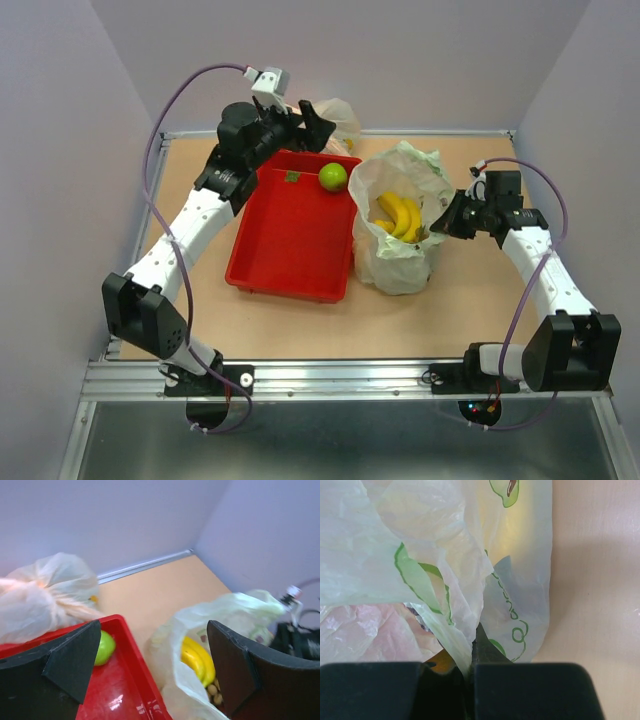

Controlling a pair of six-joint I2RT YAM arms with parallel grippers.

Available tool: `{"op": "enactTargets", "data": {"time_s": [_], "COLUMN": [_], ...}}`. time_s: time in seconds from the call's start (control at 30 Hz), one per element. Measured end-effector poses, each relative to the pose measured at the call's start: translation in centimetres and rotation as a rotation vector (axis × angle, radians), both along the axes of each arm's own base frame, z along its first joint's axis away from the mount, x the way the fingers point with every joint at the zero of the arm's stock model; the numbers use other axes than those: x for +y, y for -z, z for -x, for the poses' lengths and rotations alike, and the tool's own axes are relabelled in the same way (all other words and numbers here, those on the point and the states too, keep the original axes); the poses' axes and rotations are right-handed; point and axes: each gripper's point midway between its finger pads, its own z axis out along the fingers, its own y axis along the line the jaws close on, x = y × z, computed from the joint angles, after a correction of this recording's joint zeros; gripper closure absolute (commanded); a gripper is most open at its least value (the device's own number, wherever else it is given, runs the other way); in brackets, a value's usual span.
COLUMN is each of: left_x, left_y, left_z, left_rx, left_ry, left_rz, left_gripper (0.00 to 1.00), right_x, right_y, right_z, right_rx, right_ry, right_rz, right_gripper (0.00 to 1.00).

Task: Place the fake fruits into the plastic bag and tie a complex knot

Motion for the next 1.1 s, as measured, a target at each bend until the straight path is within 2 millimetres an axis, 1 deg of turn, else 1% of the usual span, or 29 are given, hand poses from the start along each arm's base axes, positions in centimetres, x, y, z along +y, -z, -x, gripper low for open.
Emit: {"op": "enactTargets", "data": {"time_s": [0.03,0.07,0.1,0.13,0.2,0.23,0.27,0.3,0.33,0.37,0.4,0.47,0.5,0.6,0.63,0.73,0.83,1.0,1.1], "left_x": [0.9,1.3,1.6,1.5,0.7,0.5,0.0,-0.2,-0.3,-0.3,-0.3,0.1,0.2,0.1,0.0,-0.1,-0.7,-1.7,-2.7], "left_y": [0.6,1.3,2.9,4.0,8.6,9.9,12.8,14.9,16.7,19.3,20.7,24.4,25.6,27.1,27.2,27.0,26.5,27.3,28.8], "left_z": [-1.1,-1.9,-3.3,-4.0,-6.2,-6.7,-8.0,-8.7,-9.2,-9.6,-9.6,-9.6,-9.8,-10.8,-11.3,-12.4,-13.4,-13.8,-13.7], "left_rx": [0.027,0.05,0.1,0.133,0.257,0.3,0.375,0.427,0.473,0.534,0.569,0.662,0.688,0.705,0.699,0.678,0.654,0.655,0.665], "left_ry": [-0.041,-0.066,-0.102,-0.119,-0.152,-0.162,-0.183,-0.199,-0.214,-0.238,-0.254,-0.298,-0.314,-0.342,-0.351,-0.367,-0.363,-0.353,-0.347], "left_rz": [0.013,0.019,0.021,0.022,0.0,-0.01,-0.024,-0.035,-0.043,-0.058,-0.066,-0.094,-0.1,-0.107,-0.107,-0.103,-0.085,-0.087,-0.105], "left_gripper": [0.01,0.01,0.01,0.01,0.01,0.01,0.01,0.01,0.01,0.01,0.01,0.01,0.01,0.01,0.01,0.01,0.01,0.01,0.01], "right_x": [0.0,0.0,0.0,0.0,0.0,0.0,0.0,0.0,0.0,0.0,-0.1,-0.1,-0.1,-0.2,-0.2,-0.2,-0.2,-0.2,-0.3], "right_y": [0.0,0.1,0.2,0.2,0.3,0.4,0.3,0.3,0.2,0.1,0.1,0.0,0.1,0.3,0.3,0.4,0.4,0.5,0.6], "right_z": [0.0,0.0,0.0,0.0,-0.1,-0.1,-0.1,-0.1,-0.1,-0.2,-0.2,-0.3,-0.3,-0.5,-0.5,-0.6,-0.6,-0.6,-0.7], "right_rx": [0.001,0.003,0.005,0.008,0.011,0.012,0.012,0.011,0.01,0.008,0.006,0.003,0.005,0.015,0.016,0.017,0.018,0.022,0.024], "right_ry": [0.0,0.0,0.0,0.0,0.0,0.001,0.001,0.002,0.002,0.002,0.002,0.002,0.003,0.006,0.007,0.008,0.009,0.01,0.01], "right_rz": [0.0,0.0,0.0,0.0,0.0,0.0,0.001,0.002,0.002,0.002,0.002,0.004,0.005,0.008,0.008,0.01,0.01,0.012,0.013], "right_gripper": [0.99,1.0,0.99,1.0,1.0,1.0,0.99,1.0,0.99,1.0,1.0,1.0,1.0,1.0,1.0,1.0,1.0,1.0,1.0]}}
